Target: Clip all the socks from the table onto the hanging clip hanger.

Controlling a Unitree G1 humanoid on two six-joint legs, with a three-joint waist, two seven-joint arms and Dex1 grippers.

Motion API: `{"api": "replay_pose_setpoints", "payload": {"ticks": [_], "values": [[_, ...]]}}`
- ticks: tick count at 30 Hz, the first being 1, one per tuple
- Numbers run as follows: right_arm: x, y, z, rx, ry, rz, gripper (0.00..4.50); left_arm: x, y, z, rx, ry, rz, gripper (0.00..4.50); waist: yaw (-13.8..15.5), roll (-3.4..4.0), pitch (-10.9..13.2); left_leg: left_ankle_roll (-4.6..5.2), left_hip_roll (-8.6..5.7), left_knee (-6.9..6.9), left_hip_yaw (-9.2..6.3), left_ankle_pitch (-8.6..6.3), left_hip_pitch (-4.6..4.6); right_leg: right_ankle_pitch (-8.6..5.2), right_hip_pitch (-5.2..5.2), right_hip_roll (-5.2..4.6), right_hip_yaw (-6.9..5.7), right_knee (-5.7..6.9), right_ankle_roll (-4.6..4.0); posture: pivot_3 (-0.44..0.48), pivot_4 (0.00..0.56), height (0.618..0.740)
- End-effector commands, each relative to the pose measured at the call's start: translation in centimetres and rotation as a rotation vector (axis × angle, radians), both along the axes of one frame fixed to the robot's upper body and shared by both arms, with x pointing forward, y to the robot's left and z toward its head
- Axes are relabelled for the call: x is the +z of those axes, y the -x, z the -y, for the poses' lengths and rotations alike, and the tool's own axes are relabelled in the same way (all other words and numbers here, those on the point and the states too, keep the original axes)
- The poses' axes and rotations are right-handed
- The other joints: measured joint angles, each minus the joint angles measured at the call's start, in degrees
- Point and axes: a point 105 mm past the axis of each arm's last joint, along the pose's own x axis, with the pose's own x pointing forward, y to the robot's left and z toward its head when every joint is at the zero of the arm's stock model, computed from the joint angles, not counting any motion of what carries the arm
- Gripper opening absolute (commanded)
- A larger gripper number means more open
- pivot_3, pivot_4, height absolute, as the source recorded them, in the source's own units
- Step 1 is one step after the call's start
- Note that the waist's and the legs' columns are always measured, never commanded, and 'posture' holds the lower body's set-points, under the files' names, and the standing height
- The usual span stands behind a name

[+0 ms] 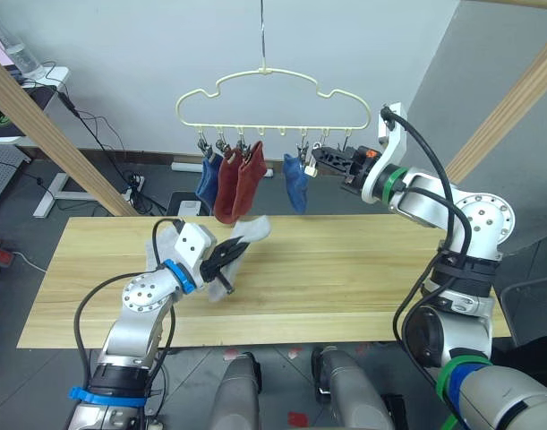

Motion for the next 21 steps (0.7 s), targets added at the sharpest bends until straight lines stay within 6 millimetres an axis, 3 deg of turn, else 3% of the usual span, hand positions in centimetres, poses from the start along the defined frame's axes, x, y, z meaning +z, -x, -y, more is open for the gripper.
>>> {"api": "replay_pose_setpoints", "payload": {"ticks": [1,4,21], "values": [[1.2,-0.1,0.5,0.002,-0.064,-0.031,0.22,2.9,1.5,1.1,-0.078,-0.005,0.186,0.03,0.0,0.01,0.01,0.0,-0.01,0.0,0.02,0.0,0.0,0.0,0.0,0.01,0.0,-0.01,0.0,0.008,0.303,0.74],[1.0,-0.2,0.6,0.004,-0.071,-0.067,0.22,4.1,1.4,1.8,-0.072,0.004,0.27,0.03,0.0,0.01,0.01,0.0,-0.04,0.01,0.03,0.0,-0.03,0.0,0.01,0.01,0.0,-0.09,0.0,0.009,0.296,0.74],[1.6,2.0,-1.2,0.117,-0.122,-0.101,0.22,3.2,-0.1,2.1,-0.037,0.026,0.24,0.03,-0.09,0.01,0.01,0.12,-0.01,-0.01,-0.03,-0.06,-0.34,0.0,-0.02,0.05,-0.1,-0.54,0.02,0.003,0.29,0.74]]}}
